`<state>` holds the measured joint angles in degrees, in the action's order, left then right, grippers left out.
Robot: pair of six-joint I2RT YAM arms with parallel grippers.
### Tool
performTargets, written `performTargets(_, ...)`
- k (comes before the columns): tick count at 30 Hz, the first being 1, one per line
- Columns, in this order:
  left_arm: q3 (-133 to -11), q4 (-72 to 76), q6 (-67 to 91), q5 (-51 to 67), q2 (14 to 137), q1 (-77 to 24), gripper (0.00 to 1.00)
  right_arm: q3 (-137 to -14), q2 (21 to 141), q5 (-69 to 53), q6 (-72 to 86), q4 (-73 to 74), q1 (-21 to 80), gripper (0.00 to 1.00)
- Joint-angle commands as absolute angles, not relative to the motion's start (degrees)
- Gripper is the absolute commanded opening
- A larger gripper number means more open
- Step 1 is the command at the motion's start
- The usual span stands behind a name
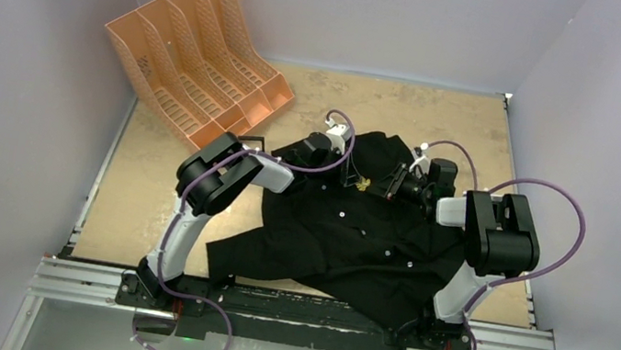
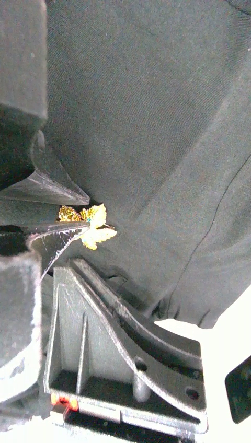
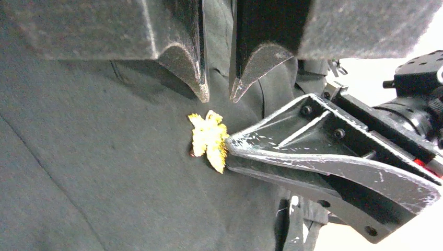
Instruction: Remove the brooch from the garment
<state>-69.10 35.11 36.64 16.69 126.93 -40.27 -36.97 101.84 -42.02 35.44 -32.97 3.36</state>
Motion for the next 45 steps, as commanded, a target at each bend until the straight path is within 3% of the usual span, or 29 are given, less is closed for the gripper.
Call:
performTargets(1,-68.09,26.91,30.87,10.72,122.3,-40.45,0.19,-37.09,98.91,-38.72,33.88,-30.16,3.52,0.24)
performTargets(9,-70.61,20.58,26.91,7.06,120.37,-42.08,0.23,-37.41,99.05,-37.37,33.16,-29.36,3.52,0.24)
performTargets(29,-75.26,10.5,20.63,-1.79,121.72,-45.51,0.14,-37.65,99.84,-37.44,33.54,-30.46,3.52,0.24)
performTargets(45,-75.87,10.1,20.59,-1.89,122.6,-45.9,0.14,-37.15,97.63,-38.85,35.07,-36.29,3.56,0.26)
